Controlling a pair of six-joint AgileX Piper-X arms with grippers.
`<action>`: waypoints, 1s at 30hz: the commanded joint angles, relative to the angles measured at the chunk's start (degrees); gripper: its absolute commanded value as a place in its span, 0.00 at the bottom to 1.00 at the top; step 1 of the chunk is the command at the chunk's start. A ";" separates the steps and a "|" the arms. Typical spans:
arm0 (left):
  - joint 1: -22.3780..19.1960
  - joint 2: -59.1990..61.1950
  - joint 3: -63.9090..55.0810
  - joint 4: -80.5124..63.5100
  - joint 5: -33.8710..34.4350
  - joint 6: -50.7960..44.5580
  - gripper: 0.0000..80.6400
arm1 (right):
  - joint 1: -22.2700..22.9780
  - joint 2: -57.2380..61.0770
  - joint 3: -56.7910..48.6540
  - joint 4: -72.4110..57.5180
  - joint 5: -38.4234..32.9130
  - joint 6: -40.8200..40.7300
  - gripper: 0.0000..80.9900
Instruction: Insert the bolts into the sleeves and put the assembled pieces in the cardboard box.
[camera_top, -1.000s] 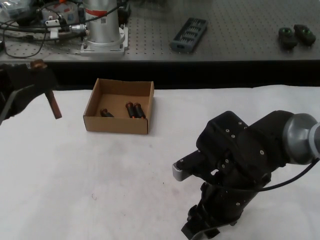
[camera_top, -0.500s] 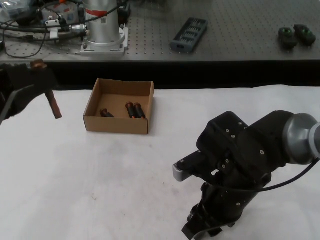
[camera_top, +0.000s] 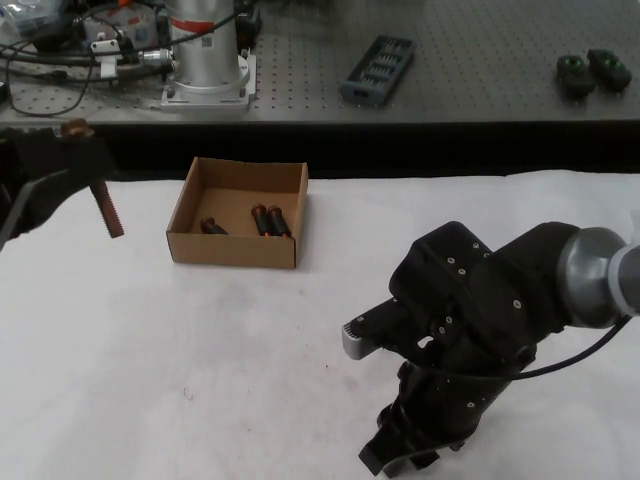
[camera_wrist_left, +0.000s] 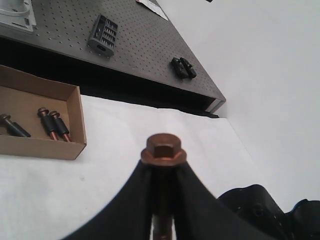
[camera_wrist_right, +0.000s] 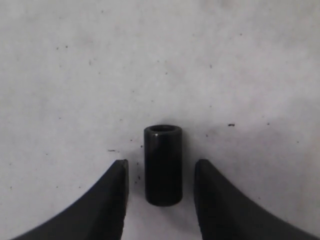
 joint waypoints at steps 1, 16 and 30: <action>0.25 -0.44 -0.29 -0.71 0.09 1.20 0.01 | -0.32 2.01 0.30 -1.05 0.02 -0.41 0.41; 0.25 -0.28 -0.29 -0.71 -0.20 1.58 0.01 | -0.32 2.01 0.30 -5.20 2.67 -0.41 0.06; 1.37 22.84 -0.70 -38.15 -1.25 -16.28 0.01 | -5.19 0.03 -0.31 -42.42 -29.99 4.98 0.06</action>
